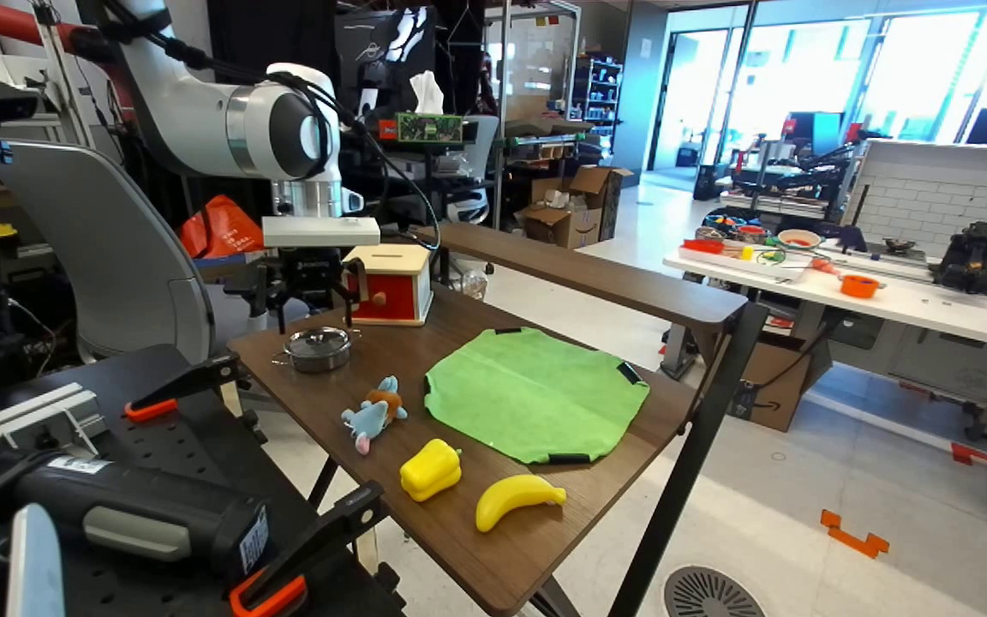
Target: Put the lid of the pot on the table, then put the doll in the pot
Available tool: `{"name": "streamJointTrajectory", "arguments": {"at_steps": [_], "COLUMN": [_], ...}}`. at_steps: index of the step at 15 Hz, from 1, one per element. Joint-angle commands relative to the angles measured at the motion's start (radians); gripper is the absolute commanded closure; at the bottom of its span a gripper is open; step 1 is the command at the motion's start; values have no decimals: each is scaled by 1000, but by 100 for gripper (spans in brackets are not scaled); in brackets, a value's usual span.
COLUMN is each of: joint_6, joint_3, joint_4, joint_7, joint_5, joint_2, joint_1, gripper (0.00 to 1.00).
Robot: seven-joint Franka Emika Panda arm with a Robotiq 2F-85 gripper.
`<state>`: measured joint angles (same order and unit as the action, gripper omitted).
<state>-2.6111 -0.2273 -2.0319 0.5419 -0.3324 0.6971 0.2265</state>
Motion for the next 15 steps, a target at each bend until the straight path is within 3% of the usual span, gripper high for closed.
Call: {"name": "streamJointTrajectory", "arguments": {"at_steps": [1, 4, 5, 6, 8, 9, 10, 11, 13, 15], "joint_6": [25, 39, 40, 43, 59, 72, 90, 104, 136, 159], "joint_3": [-10, -15, -16, -14, -15, -15, -16, -18, -20, -23], "joint_4": [62, 87, 92, 101, 122, 137, 151, 165, 194, 217], "joint_7": [22, 39, 43, 45, 57, 62, 69, 76, 92, 110], "joint_5": [-24, -22, -22, -24, -20, -20, -18, -17, -15, -11], "joint_2": [45, 67, 72, 78, 92, 101, 109, 115, 128, 137], "joint_1": [5, 7, 8, 12, 13, 16, 18, 19, 22, 21], "gripper": [0, 0, 5, 26, 31, 40, 31, 32, 58, 73]}}
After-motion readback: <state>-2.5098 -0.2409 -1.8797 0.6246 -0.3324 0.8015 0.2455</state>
